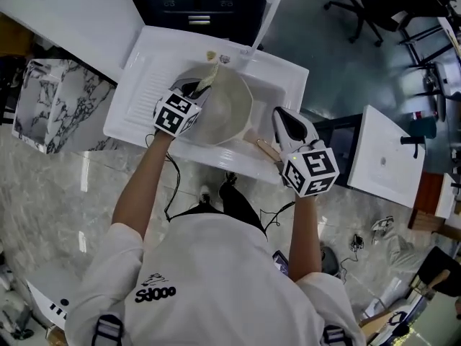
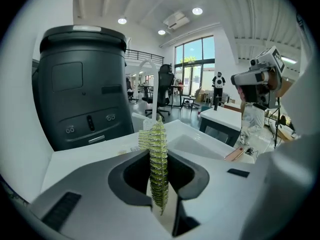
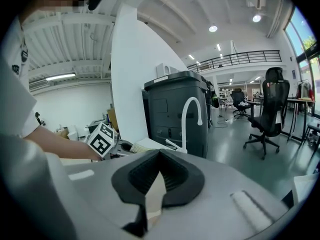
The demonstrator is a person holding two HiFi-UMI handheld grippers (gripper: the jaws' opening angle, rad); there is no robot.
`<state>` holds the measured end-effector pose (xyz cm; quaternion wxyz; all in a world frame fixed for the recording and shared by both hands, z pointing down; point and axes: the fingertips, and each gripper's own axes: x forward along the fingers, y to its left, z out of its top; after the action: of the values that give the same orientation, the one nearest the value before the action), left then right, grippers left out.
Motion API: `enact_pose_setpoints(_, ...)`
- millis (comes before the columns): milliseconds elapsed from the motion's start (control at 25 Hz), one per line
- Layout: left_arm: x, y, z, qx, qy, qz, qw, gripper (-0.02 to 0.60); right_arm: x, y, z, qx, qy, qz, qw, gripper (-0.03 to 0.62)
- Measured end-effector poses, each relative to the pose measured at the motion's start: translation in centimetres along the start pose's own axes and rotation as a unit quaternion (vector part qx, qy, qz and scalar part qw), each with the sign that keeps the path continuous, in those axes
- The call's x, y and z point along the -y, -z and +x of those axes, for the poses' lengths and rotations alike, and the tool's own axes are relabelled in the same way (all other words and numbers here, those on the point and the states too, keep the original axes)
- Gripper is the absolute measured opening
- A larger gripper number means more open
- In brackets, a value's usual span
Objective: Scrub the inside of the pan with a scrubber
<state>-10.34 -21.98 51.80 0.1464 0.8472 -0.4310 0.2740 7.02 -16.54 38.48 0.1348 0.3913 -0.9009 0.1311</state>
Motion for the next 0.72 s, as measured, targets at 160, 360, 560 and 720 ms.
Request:
enact_pose_setpoints(160,-0.1,1.8,3.2,-0.033,0.001,-0.005,0.9994,0.067,1.1,1.1,0.6,-0.010,-0.003,0.013,1.000,0.008)
enact_pose_setpoints(360,0.2,3.4,6.6,-0.063,0.000,-0.002,0.9980,0.067,2.5,2.2,1.5,-0.024,-0.008,0.025,0.999,0.008)
enact_pose_setpoints(560,0.9,4.5,9.5,-0.087,0.009,0.004,0.9962,0.067,3.2,3.0,1.9,-0.035,-0.013,0.030,0.999,0.009)
enact_pose_setpoints(720,1.3,5.3,11.0,-0.108,0.013,-0.009,0.9940,0.069,3.7,3.4,2.3,-0.044,-0.015,0.035,0.998,0.009)
